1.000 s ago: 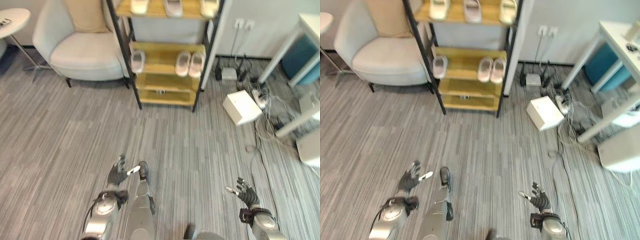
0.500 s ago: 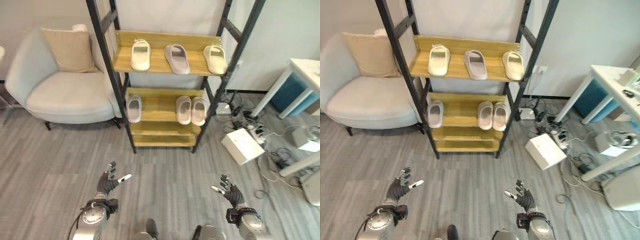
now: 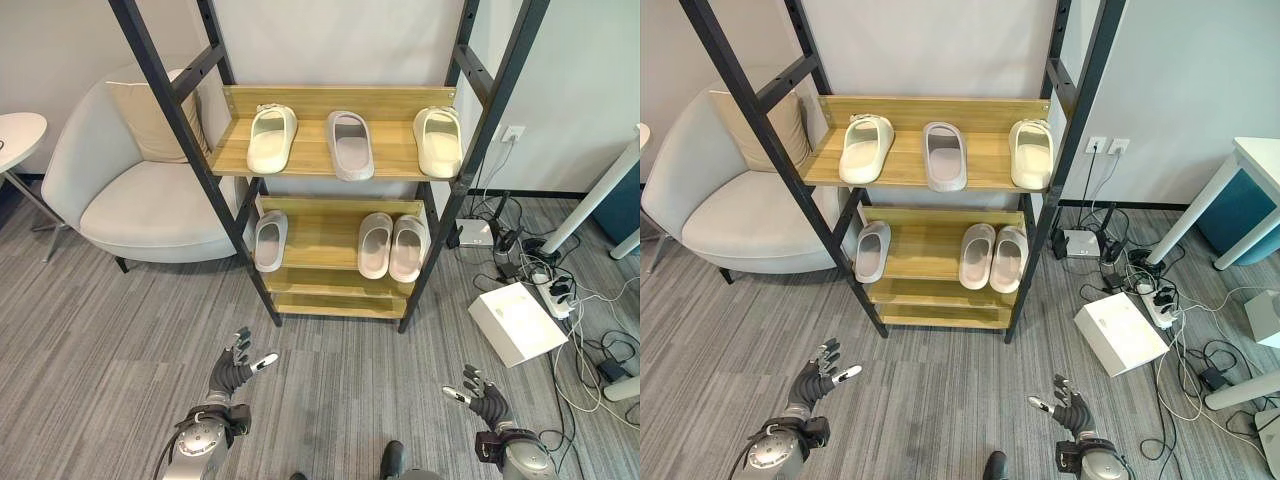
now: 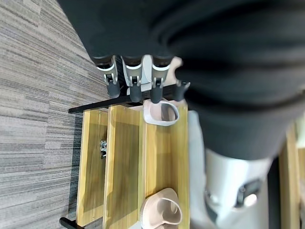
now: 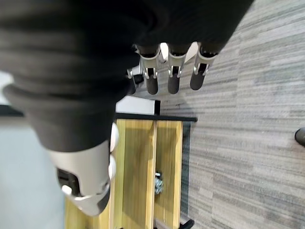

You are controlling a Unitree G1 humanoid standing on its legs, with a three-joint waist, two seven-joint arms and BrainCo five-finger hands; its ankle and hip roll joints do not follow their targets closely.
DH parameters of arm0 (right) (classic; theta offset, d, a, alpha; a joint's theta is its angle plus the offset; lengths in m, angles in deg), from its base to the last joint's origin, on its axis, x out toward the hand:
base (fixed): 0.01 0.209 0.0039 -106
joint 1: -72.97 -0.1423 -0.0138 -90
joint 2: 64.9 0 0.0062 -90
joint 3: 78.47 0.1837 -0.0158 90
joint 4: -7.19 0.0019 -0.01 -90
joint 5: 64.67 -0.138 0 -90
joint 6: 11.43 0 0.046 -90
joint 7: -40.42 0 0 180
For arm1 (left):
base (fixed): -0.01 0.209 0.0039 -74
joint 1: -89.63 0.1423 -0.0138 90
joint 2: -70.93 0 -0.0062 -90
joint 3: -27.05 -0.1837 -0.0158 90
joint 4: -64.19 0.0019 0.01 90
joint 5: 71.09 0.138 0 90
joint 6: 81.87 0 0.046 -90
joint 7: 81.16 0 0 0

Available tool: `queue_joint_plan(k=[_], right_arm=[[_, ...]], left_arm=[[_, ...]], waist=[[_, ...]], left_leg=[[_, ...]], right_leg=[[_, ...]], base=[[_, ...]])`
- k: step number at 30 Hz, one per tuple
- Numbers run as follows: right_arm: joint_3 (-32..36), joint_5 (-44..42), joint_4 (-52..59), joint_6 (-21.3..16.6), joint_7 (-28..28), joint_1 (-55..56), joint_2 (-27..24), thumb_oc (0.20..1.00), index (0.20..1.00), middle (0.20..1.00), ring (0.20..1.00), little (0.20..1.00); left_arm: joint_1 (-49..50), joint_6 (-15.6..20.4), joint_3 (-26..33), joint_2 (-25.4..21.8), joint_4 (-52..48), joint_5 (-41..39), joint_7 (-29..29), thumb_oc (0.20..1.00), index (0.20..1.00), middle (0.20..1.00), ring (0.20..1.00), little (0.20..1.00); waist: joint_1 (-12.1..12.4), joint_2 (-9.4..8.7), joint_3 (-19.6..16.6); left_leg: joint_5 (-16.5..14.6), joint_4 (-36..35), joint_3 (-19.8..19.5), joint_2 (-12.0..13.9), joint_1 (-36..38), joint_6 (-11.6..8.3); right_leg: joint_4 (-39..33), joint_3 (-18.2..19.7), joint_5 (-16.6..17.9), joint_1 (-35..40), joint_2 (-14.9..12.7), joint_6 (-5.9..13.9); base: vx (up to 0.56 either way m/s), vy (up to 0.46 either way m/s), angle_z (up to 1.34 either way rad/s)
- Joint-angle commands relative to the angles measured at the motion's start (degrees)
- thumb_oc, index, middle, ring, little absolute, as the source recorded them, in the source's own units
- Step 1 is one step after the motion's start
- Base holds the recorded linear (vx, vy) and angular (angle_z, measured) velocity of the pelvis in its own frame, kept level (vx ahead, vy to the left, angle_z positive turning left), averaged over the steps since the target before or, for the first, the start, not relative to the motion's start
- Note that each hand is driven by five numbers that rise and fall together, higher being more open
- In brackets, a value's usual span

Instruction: Arrange the slippers neatly on the shoe rack.

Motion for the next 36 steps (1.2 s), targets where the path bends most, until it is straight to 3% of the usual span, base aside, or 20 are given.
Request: queue_joint_plan(k=[1, 3, 4, 5, 6, 7, 10, 11, 12, 14, 16, 19, 22, 23, 26, 27, 29, 33, 36], right_arm=[[0.6, -0.1, 2.2, -1.7, -0.7, -1.4, 0.3, 1.0, 1.0, 1.0, 1.0, 1.0], [1.0, -0.6, 2.1, -2.0, -0.5, -2.0, 0.3, 1.0, 1.0, 1.0, 1.0, 1.0], [1.1, -0.8, 2.4, -2.3, -0.3, -2.1, 0.3, 1.0, 1.0, 1.0, 1.0, 1.0], [1.1, -1.1, 2.8, -2.4, -0.2, -2.3, -0.2, 1.0, 1.0, 1.0, 1.0, 1.0], [1.1, -1.1, 2.8, -2.4, -0.2, -2.4, -0.2, 1.0, 1.0, 1.0, 1.0, 1.0], [0.6, -1.0, 3.2, -2.3, 0.3, -2.9, -0.9, 1.0, 1.0, 1.0, 1.0, 1.0], [0.3, -0.6, 2.7, -2.0, 0.2, -2.8, -1.2, 1.0, 1.0, 1.0, 1.0, 1.0], [0.1, -0.5, 2.3, -2.1, 0.6, -3.1, -1.4, 1.0, 1.0, 1.0, 1.0, 1.0], [-0.1, -0.5, 2.1, -1.8, 0.8, -3.5, -1.4, 1.0, 1.0, 1.0, 1.0, 1.0], [-0.7, 0.0, 2.0, -1.7, 0.8, -4.0, -1.1, 1.0, 1.0, 1.0, 1.0, 1.0], [-1.2, -0.1, 2.1, -1.6, 0.4, -4.5, -0.1, 1.0, 1.0, 1.0, 1.0, 1.0], [-2.3, 1.1, 1.9, -1.2, -0.2, -5.8, 1.2, 1.0, 1.0, 1.0, 1.0, 1.0], [-2.3, 1.6, 1.9, -0.9, -0.5, -6.2, 2.1, 1.0, 1.0, 1.0, 1.0, 1.0], [-2.0, 1.6, 1.9, -0.8, -0.6, -5.8, 2.3, 1.0, 1.0, 1.0, 1.0, 1.0], [-1.6, 1.4, 2.0, -0.8, -0.6, -5.6, 1.6, 1.0, 1.0, 1.0, 1.0, 1.0], [-1.3, 1.3, 1.7, -0.7, -0.3, -5.5, 1.4, 1.0, 1.0, 1.0, 1.0, 1.0], [-1.1, 0.9, 1.2, -0.8, -0.1, -5.6, 1.4, 1.0, 1.0, 1.0, 1.0, 1.0], [-0.6, 1.1, 1.9, -0.8, -0.8, -3.0, 1.2, 1.0, 1.0, 1.0, 1.0, 1.0], [0.2, -0.1, 2.1, -1.5, -0.7, -2.7, 0.0, 1.0, 1.0, 1.0, 1.0, 1.0]], left_arm=[[-1.1, 2.5, 0.6, -2.5, -1.6, 0.4, 0.3, 1.0, 1.0, 1.0, 1.0, 1.0], [-2.3, 2.8, 0.6, -2.8, -1.1, 0.2, 0.9, 1.0, 1.0, 1.0, 1.0, 1.0], [-2.8, 2.9, 0.5, -2.8, -1.3, -0.4, 1.1, 1.0, 1.0, 1.0, 1.0, 1.0], [-3.4, 3.3, 0.4, -2.9, -1.6, -1.3, 1.6, 1.0, 1.0, 1.0, 1.0, 1.0], [-3.5, 3.3, 0.4, -2.9, -1.6, -1.3, 1.6, 1.0, 1.0, 1.0, 1.0, 1.0], [-4.4, 3.7, 0.2, -2.8, -0.8, -1.6, 2.4, 1.0, 1.0, 1.0, 1.0, 1.0], [-3.6, 3.2, -0.1, -2.5, -1.3, -0.9, 2.2, 1.0, 1.0, 1.0, 1.0, 1.0], [-3.3, 2.8, -0.6, -2.5, -0.9, 0.1, 2.2, 1.0, 1.0, 1.0, 1.0, 1.0], [-3.3, 2.6, -0.3, -2.8, -1.1, 0.0, 2.3, 1.0, 1.0, 1.0, 1.0, 1.0], [-1.7, 2.3, 0.4, -2.7, -1.2, 0.2, 2.2, 1.0, 1.0, 1.0, 1.0, 1.0], [-1.0, 2.3, 0.6, -3.5, -1.6, 0.3, 2.0, 1.0, 1.0, 1.0, 1.0, 1.0], [-2.0, 2.0, 0.4, -4.6, -1.5, 0.5, 2.0, 1.0, 1.0, 1.0, 1.0, 1.0], [-2.8, 1.9, 0.0, -5.5, -1.7, 0.9, 1.9, 1.0, 1.0, 1.0, 1.0, 1.0], [-2.6, 1.9, 0.3, -5.5, -2.2, 1.0, 1.7, 1.0, 1.0, 1.0, 1.0, 1.0], [-2.2, 2.1, 0.2, -5.3, -2.2, 0.7, 1.1, 1.0, 1.0, 1.0, 1.0, 1.0], [-2.2, 2.1, 0.1, -5.4, -2.2, 0.7, 0.9, 1.0, 1.0, 1.0, 1.0, 1.0], [-2.5, 2.2, 0.1, -5.6, -1.9, 0.7, 0.9, 1.0, 1.0, 1.0, 1.0, 1.0], [-3.2, 2.7, 0.1, -4.6, -1.1, 1.0, 0.5, 1.0, 1.0, 1.0, 1.0, 1.0], [-4.5, 3.1, -0.2, -3.7, -0.8, -0.4, 1.1, 1.0, 1.0, 1.0, 1.0, 1.0]], waist=[[-0.1, -2.96, 1.1], [-0.2, -3.34, 2.2], [-0.1, -3.44, 2.9], [0.7, -3.81, 4.7], [0.5, -3.73, 4.4], [1.4, -4.36, 5.5], [1.7, -4.25, 5.0], [1.8, -3.37, 4.5], [1.8, -3.09, 4.1], [2.2, -2.94, 3.3], [2.6, -3.84, 2.5], [3.2, -4.23, 2.6], [2.2, -3.71, 3.4], [1.6, -3.36, 3.4], [0.9, -2.25, 3.3], [0.3, -2.22, 3.4], [0.2, -1.81, 3.2], [-1.0, -3.13, 2.3], [-1.2, -3.03, 2.9]], left_leg=[[-0.5, 3.7, 1.6, -1.1, -3.3, -2.33], [-0.8, 10.7, 1.0, 0.0, -7.0, -3.56], [0.3, 15.4, 0.4, 1.0, -9.4, -4.38], [3.6, 23.5, -1.0, 2.6, -13.4, -6.06], [3.7, 23.9, -1.3, 2.7, -14.0, -6.05], [6.0, 28.4, -2.9, 3.0, -17.5, -6.81], [3.7, 20.3, -0.6, 4.5, -16.9, -5.62], [7.9, 8.9, 0.8, 6.5, -16.6, -6.03], [9.1, 3.1, 1.4, 7.6, -16.4, -6.58], [10.1, 1.9, 2.3, 6.8, -15.1, -5.74], [8.9, 3.7, 3.4, 5.1, -14.7, -4.72], [5.6, 3.7, 5.7, 2.9, -12.3, -1.89], [3.1, 2.6, 6.7, 1.1, -8.8, 0.4], [2.2, 1.0, 6.9, 0.2, -6.5, 0.68], [1.3, 0.0, 6.9, 0.2, -5.1, 0.19], [0.3, -0.5, 6.2, 0.2, -3.4, -0.64], [-0.6, -0.3, 6.1, 0.9, -2.9, -1.55], [-0.8, 2.1, 5.5, 0.9, -2.7, -2.45], [-2.1, 12.4, 2.3, 3.3, -7.7, -4.47]], right_leg=[[0.1, -0.7, -8.5, 8.6, -2.3, 4.35], [0.3, -0.4, -9.3, 8.5, -2.0, 3.13], [0.4, -0.3, -9.8, 8.6, -1.6, 2.4], [0.3, -0.3, -10.6, 9.7, -1.4, 1.28], [0.3, -0.5, -10.5, 9.3, -1.3, 1.2], [0.2, -0.9, -11.1, 10.2, -1.2, 0.54], [0.1, -1.4, -11.6, 11.1, -1.2, 1.54], [0.1, -1.8, -12.2, 11.6, -0.5, 2.46], [0.1, -1.2, -13.4, 12.3, 0.1, 3.04], [0.1, -0.8, -13.7, 13.6, 0.8, 3.28], [2.8, 0.4, -14.5, 13.7, -0.3, 3.47], [16.1, -0.3, -13.9, 7.3, -4.9, 6.88], [29.6, -0.1, -8.6, 0.2, -9.8, 11.04], [29.0, -1.8, -7.6, -0.4, -11.7, 10.87], [21.0, -4.4, -8.5, -0.6, -12.1, 8.42], [16.8, -4.3, -7.5, -3.1, -13.2, 8.8], [10.8, -4.9, -5.7, -2.6, -12.5, 8.97], [3.4, -2.6, -2.6, 0.8, -10.1, 8.09], [1.3, -3.7, -5.2, 4.1, -7.3, 5.56]], base=[[-0.01, -0.123, 0.07], [-0.03, -0.142, 0.05], [-0.02, -0.197, 0.02], [-0.01, -0.148, -0.07], [0.02, -0.162, -0.04], [0.07, -0.07, 0.09], [0.22, 0.051, 0.04], [0.4, 0.167, 0.04], [0.45, 0.217, 0.13], [0.31, 0.142, -0.11], [0.26, 0.181, -0.56], [0.14, 0.198, -0.49], [0.1, 0.155, -0.25], [0.18, 0.059, 0.12], [0.19, -0.073, 0.24], [0.2, -0.117, 0.05], [0.17, -0.141, -0.11], [0.17, -0.198, 0.21], [0.13, -0.25, 0.37]])
